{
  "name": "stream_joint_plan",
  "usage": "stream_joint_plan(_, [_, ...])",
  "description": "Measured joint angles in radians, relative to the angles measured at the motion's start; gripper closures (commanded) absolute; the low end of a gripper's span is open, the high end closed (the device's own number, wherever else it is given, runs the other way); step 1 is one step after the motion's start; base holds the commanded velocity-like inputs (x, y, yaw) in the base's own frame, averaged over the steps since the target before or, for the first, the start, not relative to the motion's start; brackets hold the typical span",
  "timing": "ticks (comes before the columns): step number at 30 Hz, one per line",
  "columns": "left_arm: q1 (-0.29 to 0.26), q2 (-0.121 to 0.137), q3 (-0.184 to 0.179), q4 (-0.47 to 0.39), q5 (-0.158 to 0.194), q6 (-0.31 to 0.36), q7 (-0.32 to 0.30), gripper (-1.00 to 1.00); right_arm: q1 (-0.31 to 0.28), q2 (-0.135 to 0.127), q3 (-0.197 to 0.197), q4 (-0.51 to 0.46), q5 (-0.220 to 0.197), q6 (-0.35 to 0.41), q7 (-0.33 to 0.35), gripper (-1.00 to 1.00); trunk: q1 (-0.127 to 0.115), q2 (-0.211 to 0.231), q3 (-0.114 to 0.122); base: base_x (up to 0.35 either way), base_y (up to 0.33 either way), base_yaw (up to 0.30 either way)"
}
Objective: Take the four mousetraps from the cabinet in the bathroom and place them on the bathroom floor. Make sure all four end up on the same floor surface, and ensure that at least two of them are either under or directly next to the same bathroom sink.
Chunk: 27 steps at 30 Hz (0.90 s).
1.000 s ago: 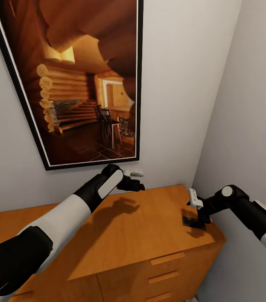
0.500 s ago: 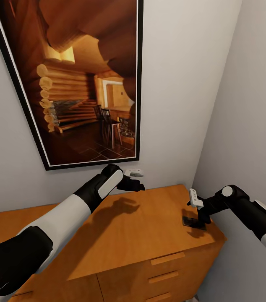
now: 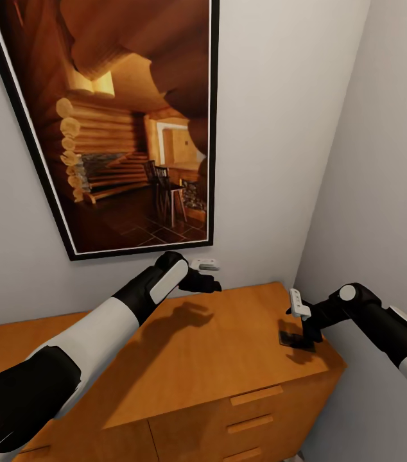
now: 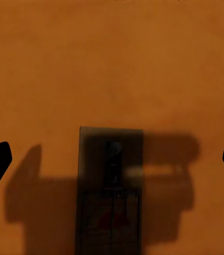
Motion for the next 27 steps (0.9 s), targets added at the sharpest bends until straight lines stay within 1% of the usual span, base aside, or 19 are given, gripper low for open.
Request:
stream_joint_plan(15, [0.0,0.0,0.0,-0.002,0.0,-0.001,0.0,-1.0,0.0,-0.001,0.0,-0.001,0.002,0.0,0.001,-1.0,0.0,0.0,0.0,0.0,0.0,0.0])
stream_joint_plan(18, [0.0,0.0,0.0,-0.002,0.0,-0.001,0.0,-1.0,0.0,-0.001,0.0,-0.001,0.002,0.0,0.001,-1.0,0.011,-0.021,-0.009,0.0,0.0,0.0])
stream_joint_plan(27, [0.0,0.0,0.0,-0.002,0.0,-0.001,0.0,-1.0,0.0,0.0,0.0,0.0,0.001,0.0,0.001,-1.0,0.012,-0.021,-0.009,0.0,0.0,0.0])
